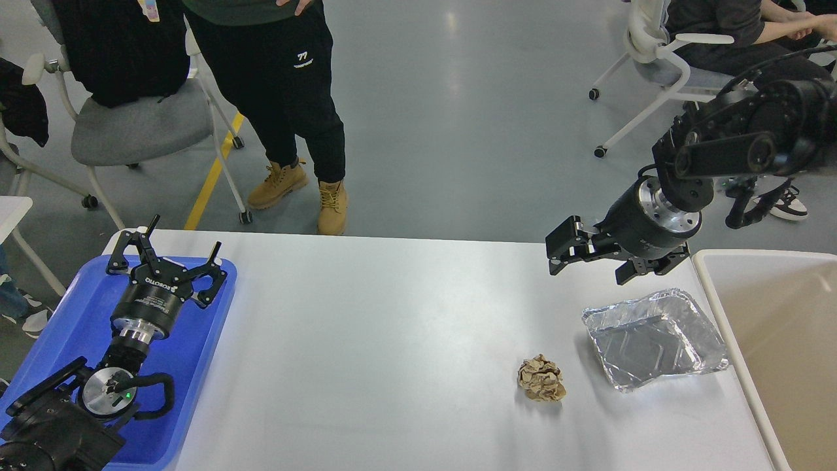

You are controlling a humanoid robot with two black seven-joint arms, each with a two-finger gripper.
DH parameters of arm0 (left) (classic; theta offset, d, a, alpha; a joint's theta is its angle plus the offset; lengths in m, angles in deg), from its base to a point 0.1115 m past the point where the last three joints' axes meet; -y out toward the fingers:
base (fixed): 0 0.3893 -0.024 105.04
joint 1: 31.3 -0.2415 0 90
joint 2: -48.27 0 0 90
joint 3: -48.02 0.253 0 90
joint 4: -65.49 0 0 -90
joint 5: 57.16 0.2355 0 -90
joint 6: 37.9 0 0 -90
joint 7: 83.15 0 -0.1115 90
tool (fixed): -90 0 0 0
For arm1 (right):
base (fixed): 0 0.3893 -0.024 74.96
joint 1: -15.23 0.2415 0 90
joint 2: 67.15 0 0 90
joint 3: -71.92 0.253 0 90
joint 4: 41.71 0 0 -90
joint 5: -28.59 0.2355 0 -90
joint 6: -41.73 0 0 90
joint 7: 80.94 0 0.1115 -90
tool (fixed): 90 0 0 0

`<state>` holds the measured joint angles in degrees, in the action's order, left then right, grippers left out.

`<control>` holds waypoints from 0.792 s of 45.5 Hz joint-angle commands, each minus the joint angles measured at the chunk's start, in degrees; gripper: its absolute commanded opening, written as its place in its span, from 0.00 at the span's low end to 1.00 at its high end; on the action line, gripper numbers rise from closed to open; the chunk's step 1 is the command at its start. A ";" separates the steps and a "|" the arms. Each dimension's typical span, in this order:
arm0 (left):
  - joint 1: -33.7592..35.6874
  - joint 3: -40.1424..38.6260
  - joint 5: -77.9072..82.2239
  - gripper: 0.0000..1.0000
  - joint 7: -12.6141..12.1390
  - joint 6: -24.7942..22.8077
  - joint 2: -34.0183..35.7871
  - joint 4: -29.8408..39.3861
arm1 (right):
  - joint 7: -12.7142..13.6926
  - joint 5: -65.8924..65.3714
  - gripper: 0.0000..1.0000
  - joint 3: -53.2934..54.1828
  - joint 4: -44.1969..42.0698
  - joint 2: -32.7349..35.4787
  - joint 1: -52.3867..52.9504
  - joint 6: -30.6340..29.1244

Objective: Tidy desktop
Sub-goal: 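Move the right gripper toward the silver foil tray, opening it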

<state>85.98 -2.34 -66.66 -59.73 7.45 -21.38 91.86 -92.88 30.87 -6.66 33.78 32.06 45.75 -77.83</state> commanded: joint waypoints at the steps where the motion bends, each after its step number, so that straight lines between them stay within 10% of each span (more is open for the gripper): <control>1: 0.05 0.00 0.00 0.99 0.04 0.00 0.03 0.00 | -0.01 -0.09 1.00 0.45 -1.39 0.47 -2.04 0.29; 36: 0.05 0.00 0.00 0.99 -0.05 0.00 -0.05 0.00 | 0.08 1.06 1.00 -1.22 -4.82 4.86 -8.89 5.74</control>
<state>86.02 -2.32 -66.66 -59.71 7.45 -21.38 91.87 -92.82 31.48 -7.10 29.14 34.93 38.56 -73.66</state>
